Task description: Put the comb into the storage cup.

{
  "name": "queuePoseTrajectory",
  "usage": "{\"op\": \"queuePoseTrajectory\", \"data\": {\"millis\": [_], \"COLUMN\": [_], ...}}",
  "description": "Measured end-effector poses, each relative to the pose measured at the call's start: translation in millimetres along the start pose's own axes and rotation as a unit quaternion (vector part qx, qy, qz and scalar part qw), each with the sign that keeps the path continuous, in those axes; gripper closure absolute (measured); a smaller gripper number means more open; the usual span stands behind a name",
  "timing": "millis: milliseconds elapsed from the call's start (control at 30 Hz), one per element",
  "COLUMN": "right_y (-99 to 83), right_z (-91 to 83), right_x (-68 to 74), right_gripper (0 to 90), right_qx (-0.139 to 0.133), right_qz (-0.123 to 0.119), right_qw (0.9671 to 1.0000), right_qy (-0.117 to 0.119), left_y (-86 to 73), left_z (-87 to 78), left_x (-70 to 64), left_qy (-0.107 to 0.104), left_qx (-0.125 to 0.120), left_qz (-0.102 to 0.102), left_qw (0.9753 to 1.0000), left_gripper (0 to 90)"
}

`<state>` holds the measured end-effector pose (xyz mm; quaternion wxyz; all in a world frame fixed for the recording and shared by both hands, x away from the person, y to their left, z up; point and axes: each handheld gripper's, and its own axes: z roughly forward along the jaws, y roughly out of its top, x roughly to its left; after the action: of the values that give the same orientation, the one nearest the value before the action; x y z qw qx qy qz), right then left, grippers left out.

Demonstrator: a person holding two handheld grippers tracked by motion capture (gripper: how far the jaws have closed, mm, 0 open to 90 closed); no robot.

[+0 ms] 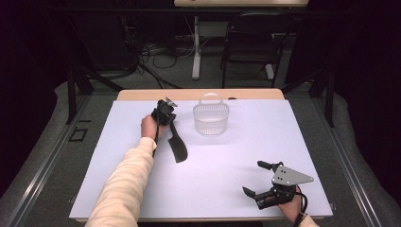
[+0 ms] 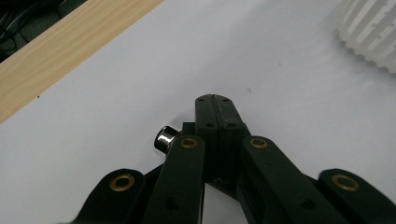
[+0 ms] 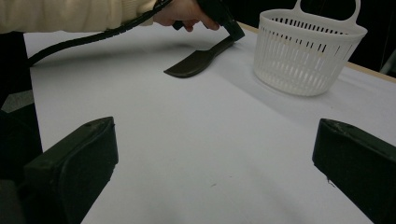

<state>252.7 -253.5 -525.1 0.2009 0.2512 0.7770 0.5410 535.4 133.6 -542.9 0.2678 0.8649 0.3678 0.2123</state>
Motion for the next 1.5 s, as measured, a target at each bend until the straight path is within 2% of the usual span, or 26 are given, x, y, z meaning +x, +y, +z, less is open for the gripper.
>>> {"op": "queuePoseTrajectory", "data": {"millis": [267,600,967,1500], "right_y": [0.1,0.4,0.4,0.2], "right_z": [-0.4,-0.8,-0.5,0.7], "right_x": [-0.2,-0.3,-0.3,-1.1], "right_gripper": [0.0,0.0,0.0,0.0], "right_qx": [-0.002,-0.002,-0.003,0.000], "right_qz": [-0.002,-0.002,-0.004,-0.001], "right_qw": [1.0000,1.0000,1.0000,1.0000], "right_qy": [0.001,-0.001,-0.003,-0.006], "left_y": [-1.5,-11.7,-17.7,-28.5], "left_z": [-3.2,-5.4,-12.3,-18.3], "left_x": [3.3,8.1,6.4,6.6], "left_qy": [0.001,-0.002,-0.011,-0.027], "left_qx": [0.011,0.027,0.022,0.030], "left_qz": [0.003,0.007,0.014,0.024], "left_qw": [0.9999,0.9996,0.9996,0.9989], "left_gripper": [90.0,89.9,89.9,89.8]}}
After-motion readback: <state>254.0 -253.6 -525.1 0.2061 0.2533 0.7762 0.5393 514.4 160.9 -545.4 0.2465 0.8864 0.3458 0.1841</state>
